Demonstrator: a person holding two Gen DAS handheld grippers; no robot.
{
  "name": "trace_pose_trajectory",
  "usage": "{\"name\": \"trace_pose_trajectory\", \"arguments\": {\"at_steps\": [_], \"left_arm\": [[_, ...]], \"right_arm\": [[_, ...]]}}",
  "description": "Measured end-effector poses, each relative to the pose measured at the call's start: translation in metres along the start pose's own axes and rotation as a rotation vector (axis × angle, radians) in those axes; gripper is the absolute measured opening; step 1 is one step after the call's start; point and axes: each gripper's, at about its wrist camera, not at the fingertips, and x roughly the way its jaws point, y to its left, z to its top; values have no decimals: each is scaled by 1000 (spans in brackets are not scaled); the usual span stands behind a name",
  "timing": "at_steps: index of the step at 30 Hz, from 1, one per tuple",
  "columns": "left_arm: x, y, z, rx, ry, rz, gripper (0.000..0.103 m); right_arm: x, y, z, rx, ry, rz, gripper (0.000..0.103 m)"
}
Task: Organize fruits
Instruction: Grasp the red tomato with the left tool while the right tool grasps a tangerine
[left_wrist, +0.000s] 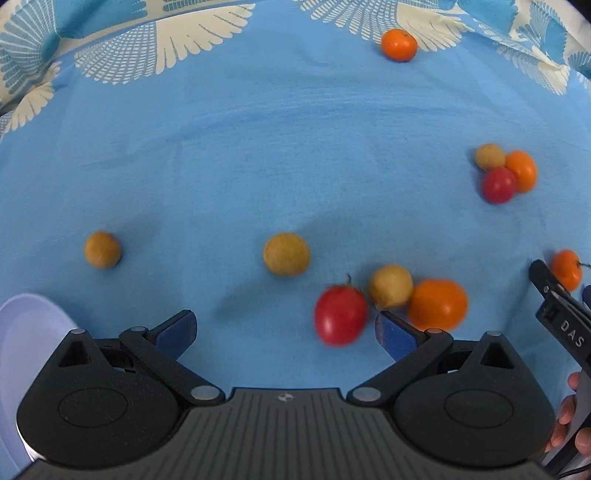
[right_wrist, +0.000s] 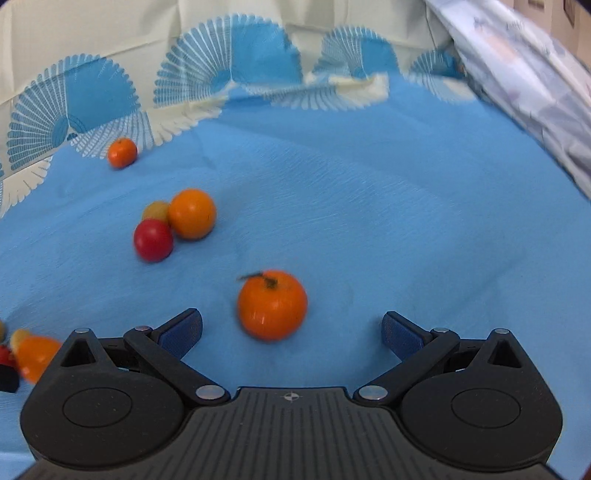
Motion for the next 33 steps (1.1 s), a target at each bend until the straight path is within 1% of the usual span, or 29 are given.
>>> {"name": "trace_pose_trajectory", "arguments": {"at_steps": [4, 7, 9, 10, 11, 12, 13, 14, 16, 18, 22, 26, 30, 33], "left_arm": [[7, 11, 2, -33, 3, -14, 101], [7, 14, 4, -27, -8, -18, 97], [3, 11, 5, -1, -27, -21, 86], [1, 5, 5, 12, -42, -15, 73], [-3, 2, 5, 25, -55, -7, 52], [-6, -1, 6, 37, -54, -6, 41], [-9, -4, 7, 51, -48, 0, 31], [-10, -6, 7, 61, -51, 9, 31], [-14, -8, 4, 78, -70, 7, 31], [-18, -14, 2, 74, -76, -2, 31], [-36, -17, -3, 77, -102, -13, 31], [-59, -19, -10, 83, -134, -15, 31], [-99, 0, -28, 56, -188, -40, 31], [-136, 24, -49, 27, -239, -54, 31]], "right_arm": [[3, 0, 1, 0, -31, -9, 103], [4, 2, 1, -6, -44, -20, 103], [3, 1, 2, -11, -45, -20, 102], [2, 0, 2, -20, -45, -12, 102], [0, -1, 1, -23, -48, -5, 93], [-5, -2, 1, -25, -63, -1, 83], [-9, -2, 0, -32, -83, 8, 53], [-12, -2, 0, -41, -93, 25, 38], [-13, 0, 0, -48, -95, 25, 38], [-14, 0, 0, -45, -107, 34, 38], [-23, -1, 0, -36, -156, 49, 38], [-31, -2, 0, -30, -180, 49, 38], [-57, -6, 2, -13, -213, 52, 38], [-90, -2, 0, -21, -233, 90, 38]]}}
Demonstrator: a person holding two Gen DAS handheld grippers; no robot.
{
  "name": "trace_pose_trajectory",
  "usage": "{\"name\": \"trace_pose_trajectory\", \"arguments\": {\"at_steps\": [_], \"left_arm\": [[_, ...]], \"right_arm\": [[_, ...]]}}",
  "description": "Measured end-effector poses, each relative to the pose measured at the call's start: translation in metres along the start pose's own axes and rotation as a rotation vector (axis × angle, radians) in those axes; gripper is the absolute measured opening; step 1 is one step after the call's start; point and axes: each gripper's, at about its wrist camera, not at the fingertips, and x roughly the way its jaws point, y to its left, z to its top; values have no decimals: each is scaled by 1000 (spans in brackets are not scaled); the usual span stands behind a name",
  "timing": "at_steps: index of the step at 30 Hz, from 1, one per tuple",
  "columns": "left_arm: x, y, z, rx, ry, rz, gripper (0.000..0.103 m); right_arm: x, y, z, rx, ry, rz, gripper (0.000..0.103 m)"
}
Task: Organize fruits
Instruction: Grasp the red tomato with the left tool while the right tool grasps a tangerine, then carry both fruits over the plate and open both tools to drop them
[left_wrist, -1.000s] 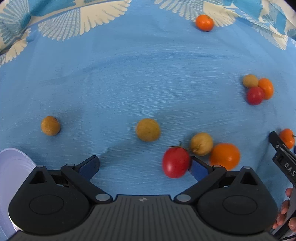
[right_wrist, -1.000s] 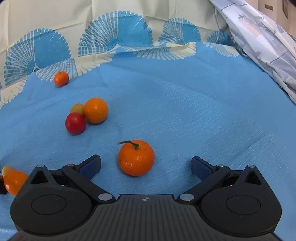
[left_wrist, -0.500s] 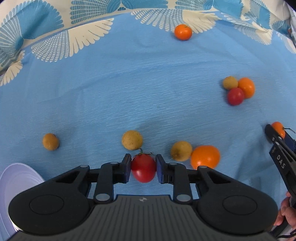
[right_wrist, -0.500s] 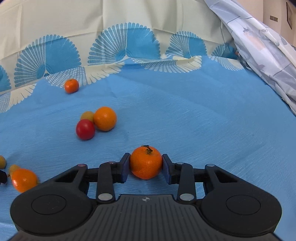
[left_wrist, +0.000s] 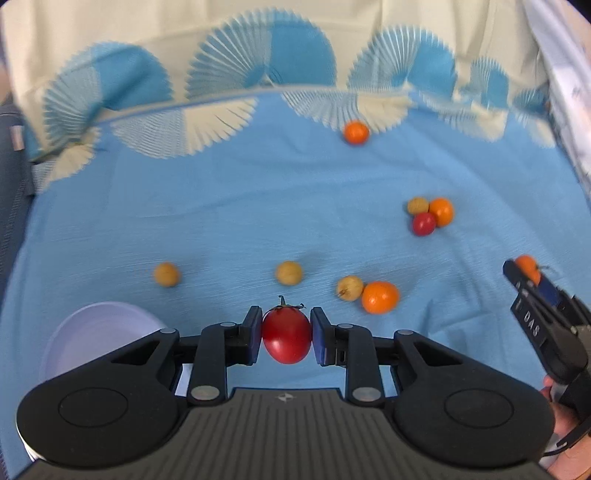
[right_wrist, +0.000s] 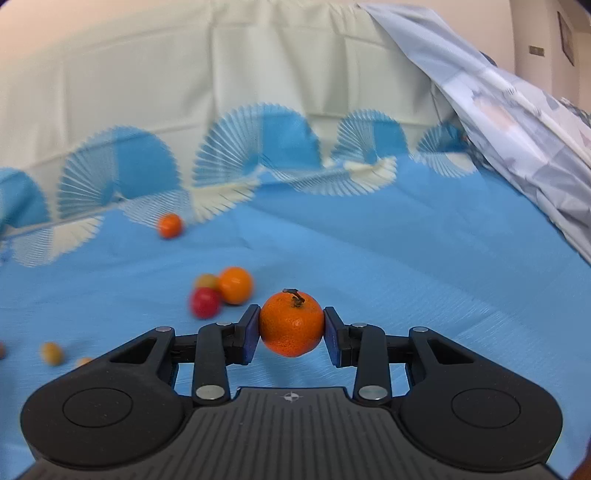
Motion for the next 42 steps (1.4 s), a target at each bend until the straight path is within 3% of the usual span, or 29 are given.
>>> {"name": "trace_pose_trajectory", "arguments": {"at_steps": [4, 10, 23, 31, 42], "left_arm": [[-41, 24, -20, -27, -43, 28, 31], [-86, 58, -51, -86, -73, 77, 31], [-148, 132, -120, -209, -124, 93, 31], [-159, 161, -133, -260, -148, 76, 31], [-128, 182, -130, -287, -107, 63, 31]], "right_arm": [[-49, 18, -2, -20, -2, 92, 38], [-103, 50, -10, -38, 70, 239, 38], [-186, 136, -13, -181, 55, 442, 38], [-209, 173, -15, -256, 61, 514, 38], [-198, 210, -28, -324, 110, 517, 38]]}}
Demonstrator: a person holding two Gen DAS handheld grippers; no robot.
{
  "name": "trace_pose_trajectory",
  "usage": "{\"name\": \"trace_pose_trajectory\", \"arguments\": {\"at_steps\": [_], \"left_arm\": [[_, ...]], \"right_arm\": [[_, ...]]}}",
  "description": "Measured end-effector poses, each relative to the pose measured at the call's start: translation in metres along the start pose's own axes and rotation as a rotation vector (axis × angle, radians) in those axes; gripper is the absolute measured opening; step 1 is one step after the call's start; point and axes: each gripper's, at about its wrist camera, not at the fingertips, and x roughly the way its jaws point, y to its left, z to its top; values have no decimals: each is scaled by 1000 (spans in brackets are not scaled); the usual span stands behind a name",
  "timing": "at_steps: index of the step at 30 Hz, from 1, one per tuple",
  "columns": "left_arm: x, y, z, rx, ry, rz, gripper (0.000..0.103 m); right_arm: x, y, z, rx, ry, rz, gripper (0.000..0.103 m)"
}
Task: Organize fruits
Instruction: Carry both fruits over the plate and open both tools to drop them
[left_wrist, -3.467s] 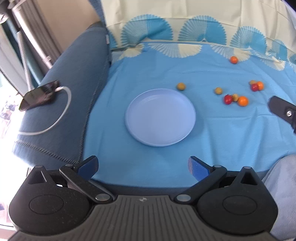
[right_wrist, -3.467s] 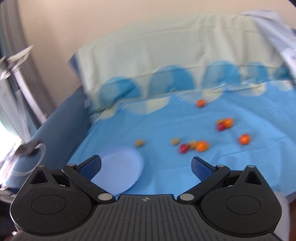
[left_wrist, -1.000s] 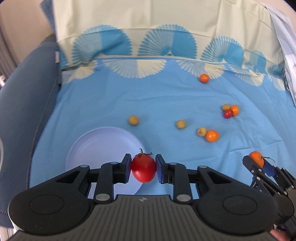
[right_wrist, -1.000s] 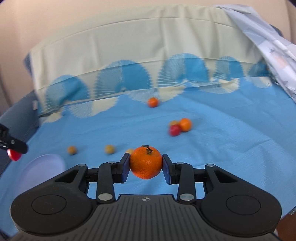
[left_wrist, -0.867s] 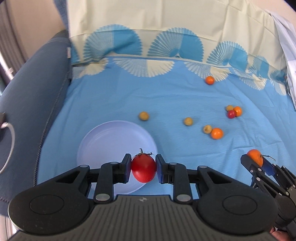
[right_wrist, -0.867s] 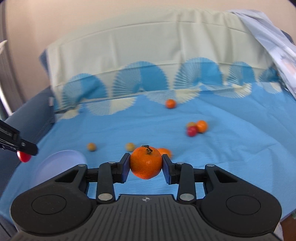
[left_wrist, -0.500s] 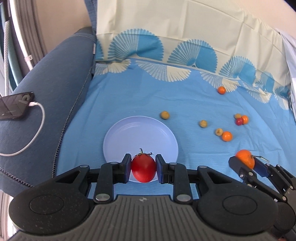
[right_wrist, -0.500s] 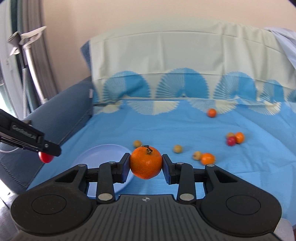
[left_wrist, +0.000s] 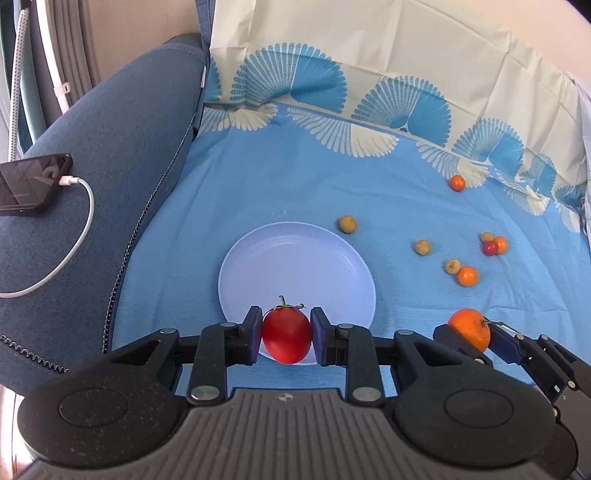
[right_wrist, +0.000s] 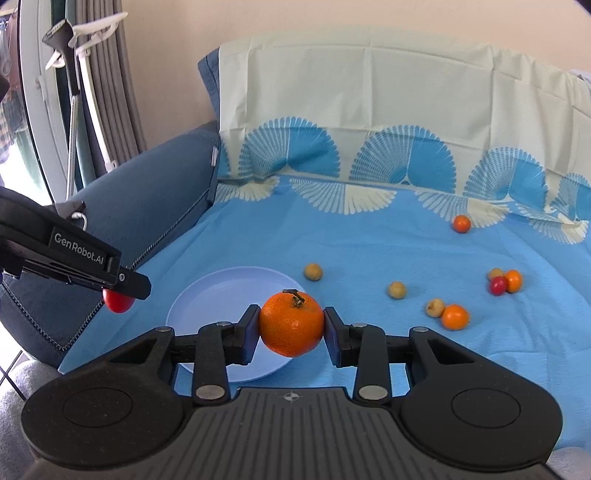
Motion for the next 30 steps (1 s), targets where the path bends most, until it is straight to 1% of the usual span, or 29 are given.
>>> {"name": "trace_pose_trajectory", "arguments": {"at_steps": [12, 20, 25, 30], "left_arm": [[60, 4, 17, 0, 67, 12, 31], [101, 7, 20, 11, 119, 34, 31], [119, 9, 20, 19, 147, 48, 31], [130, 11, 22, 27, 163, 66, 31]], "right_arm": [[60, 15, 5, -45, 64, 22, 38], [99, 22, 2, -63, 126, 37, 38], [118, 24, -2, -75, 174, 45, 38], [129, 26, -6, -90, 200, 46, 38]]}}
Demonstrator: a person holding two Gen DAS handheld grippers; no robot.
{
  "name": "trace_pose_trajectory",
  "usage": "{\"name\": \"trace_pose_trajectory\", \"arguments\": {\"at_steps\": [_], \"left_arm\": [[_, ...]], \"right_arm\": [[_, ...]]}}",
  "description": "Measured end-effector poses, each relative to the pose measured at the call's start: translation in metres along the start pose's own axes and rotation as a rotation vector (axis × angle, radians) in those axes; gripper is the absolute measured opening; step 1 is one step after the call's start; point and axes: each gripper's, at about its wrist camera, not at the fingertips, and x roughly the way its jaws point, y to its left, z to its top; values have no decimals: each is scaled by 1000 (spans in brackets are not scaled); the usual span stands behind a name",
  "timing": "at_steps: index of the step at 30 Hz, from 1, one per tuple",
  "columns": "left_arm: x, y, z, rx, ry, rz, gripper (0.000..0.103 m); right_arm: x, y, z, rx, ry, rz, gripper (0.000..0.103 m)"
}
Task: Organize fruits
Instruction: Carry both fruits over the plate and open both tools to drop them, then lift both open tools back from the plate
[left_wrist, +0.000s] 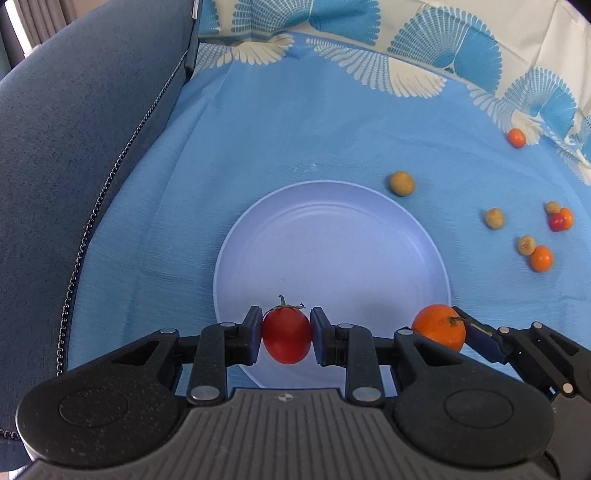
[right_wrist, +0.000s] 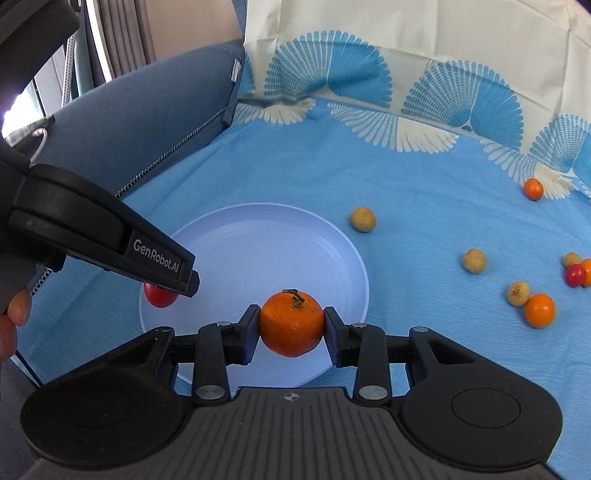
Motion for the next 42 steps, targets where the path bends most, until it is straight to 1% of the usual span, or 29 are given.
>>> {"name": "trace_pose_trajectory", "arguments": {"at_steps": [1, 3, 4, 5, 6, 7, 8, 9, 12, 14, 17, 19, 22, 26, 29, 34, 42], "left_arm": [[1, 1, 1, 0, 2, 0, 31], [0, 2, 3, 7, -1, -12, 49], [-2, 4, 4, 5, -7, -20, 78], [-7, 6, 4, -6, -26, -20, 100], [-14, 8, 2, -19, -57, -16, 103], [-21, 9, 1, -23, -83, -13, 103], [-27, 9, 0, -12, -90, -10, 103], [-32, 8, -1, -1, -89, 0, 103], [-51, 8, -14, 3, -104, 42, 103], [-63, 9, -27, 7, -106, 79, 103], [-83, 10, -48, -2, -117, 124, 103], [-95, 11, -60, -5, -124, 142, 103], [-115, 12, -75, 1, -145, 148, 103], [-138, 12, -85, 7, -181, 150, 103], [-152, 11, -93, -2, -193, 150, 103], [-173, 3, -106, -1, -214, 161, 103], [-193, -13, -119, 42, -244, 184, 103]], "right_arm": [[3, 1, 0, -3, 1, 0, 38], [6, 1, 1, -12, 6, 7, 39], [7, 2, 2, -17, 7, 13, 39], [7, 2, 3, -22, 5, 19, 45], [6, 2, 5, -29, 2, 20, 60], [4, 2, 7, -35, -6, 15, 67], [0, 2, 9, -42, -16, 9, 78], [-5, 2, 10, -51, -25, 5, 85], [-24, 2, 10, -78, -35, -3, 92], [-40, 1, 6, -69, -32, -4, 94], [-66, 1, -5, -40, -30, -17, 96], [-84, 2, -14, -11, -47, -36, 97], [-112, 6, -26, 23, -89, -65, 99], [-142, 10, -32, 24, -138, -60, 101], [-157, 14, -37, 18, -159, -62, 102], [-179, 18, -47, 44, -184, -68, 102], [-211, 12, -58, 73, -248, -78, 102]]}}
